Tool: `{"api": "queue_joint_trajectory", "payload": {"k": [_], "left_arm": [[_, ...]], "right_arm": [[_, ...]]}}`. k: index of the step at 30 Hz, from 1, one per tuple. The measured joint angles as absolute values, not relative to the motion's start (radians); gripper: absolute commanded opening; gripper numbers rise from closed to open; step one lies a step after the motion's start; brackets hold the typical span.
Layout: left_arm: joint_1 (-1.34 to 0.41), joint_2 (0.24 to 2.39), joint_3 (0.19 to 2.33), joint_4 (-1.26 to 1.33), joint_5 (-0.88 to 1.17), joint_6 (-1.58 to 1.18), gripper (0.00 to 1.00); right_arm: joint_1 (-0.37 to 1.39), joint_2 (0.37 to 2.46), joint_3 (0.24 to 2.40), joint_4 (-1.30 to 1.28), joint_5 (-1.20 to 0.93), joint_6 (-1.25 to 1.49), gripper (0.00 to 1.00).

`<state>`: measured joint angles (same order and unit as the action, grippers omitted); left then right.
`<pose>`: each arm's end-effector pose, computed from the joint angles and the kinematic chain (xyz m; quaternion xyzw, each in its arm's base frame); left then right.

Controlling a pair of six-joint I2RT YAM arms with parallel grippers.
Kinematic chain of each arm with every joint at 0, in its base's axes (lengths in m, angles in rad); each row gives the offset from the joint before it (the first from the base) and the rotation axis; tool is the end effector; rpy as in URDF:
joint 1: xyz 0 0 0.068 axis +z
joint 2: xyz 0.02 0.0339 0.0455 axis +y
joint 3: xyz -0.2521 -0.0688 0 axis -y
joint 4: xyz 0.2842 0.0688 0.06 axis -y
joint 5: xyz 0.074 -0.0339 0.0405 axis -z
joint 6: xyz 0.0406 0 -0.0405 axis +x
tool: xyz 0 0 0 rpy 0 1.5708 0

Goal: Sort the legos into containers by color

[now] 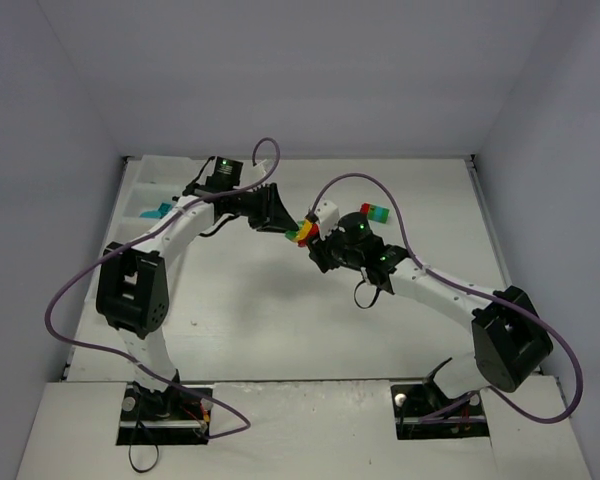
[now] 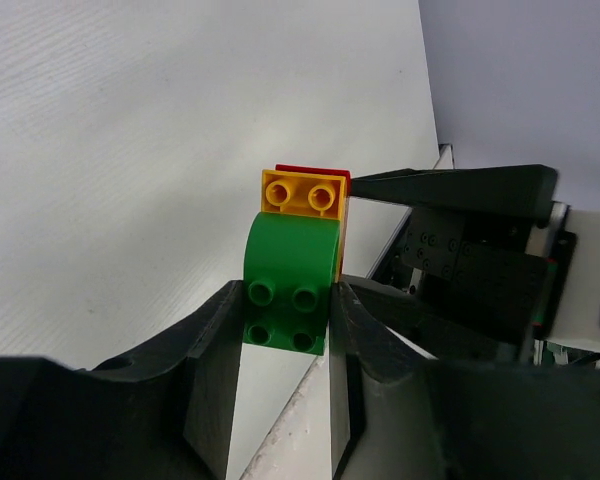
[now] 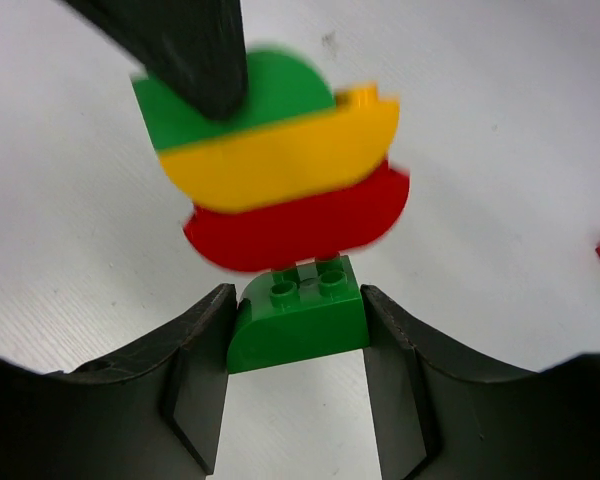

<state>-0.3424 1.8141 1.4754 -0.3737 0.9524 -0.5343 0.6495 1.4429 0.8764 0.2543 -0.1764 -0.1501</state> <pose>0.4057 -0.1797 0.2566 0.1125 0.8227 -0.5344 0.1580 0.2890 0.2284 0.2266 -0.3612 0.7216 0.2139 0.5505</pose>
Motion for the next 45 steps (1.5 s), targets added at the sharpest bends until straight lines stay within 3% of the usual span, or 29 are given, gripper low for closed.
{"api": "queue_joint_trajectory", "payload": {"k": [15, 22, 29, 33, 38, 40, 45], "left_arm": [[-0.286, 1.810, 1.473, -0.368, 0.925, -0.550, 0.00], [-0.279, 1.791, 1.440, -0.381, 0.885, -0.531, 0.00], [-0.255, 1.756, 1.414, -0.388, 0.863, -0.522, 0.00], [-0.246, 1.745, 1.389, -0.389, 0.858, -0.516, 0.00], [-0.246, 1.745, 1.376, -0.394, 0.855, -0.509, 0.00], [-0.246, 1.744, 1.376, -0.393, 0.856, -0.508, 0.00], [-0.248, 1.744, 1.376, -0.397, 0.860, -0.507, 0.00]], "right_arm": [[0.649, 1.486, 0.840, 0.176, -0.157, -0.156, 0.00], [0.649, 1.618, 0.910, 0.148, -0.154, -0.133, 0.00], [0.649, 1.692, 0.940, 0.131, -0.152, -0.103, 0.19], [0.649, 1.723, 0.951, 0.129, -0.152, -0.092, 0.67], [0.649, 1.720, 0.951, 0.127, -0.155, -0.092, 0.95], [0.649, 1.705, 0.951, 0.123, -0.158, -0.098, 1.00], [0.649, 1.615, 0.954, 0.118, -0.173, -0.110, 1.00]]}}
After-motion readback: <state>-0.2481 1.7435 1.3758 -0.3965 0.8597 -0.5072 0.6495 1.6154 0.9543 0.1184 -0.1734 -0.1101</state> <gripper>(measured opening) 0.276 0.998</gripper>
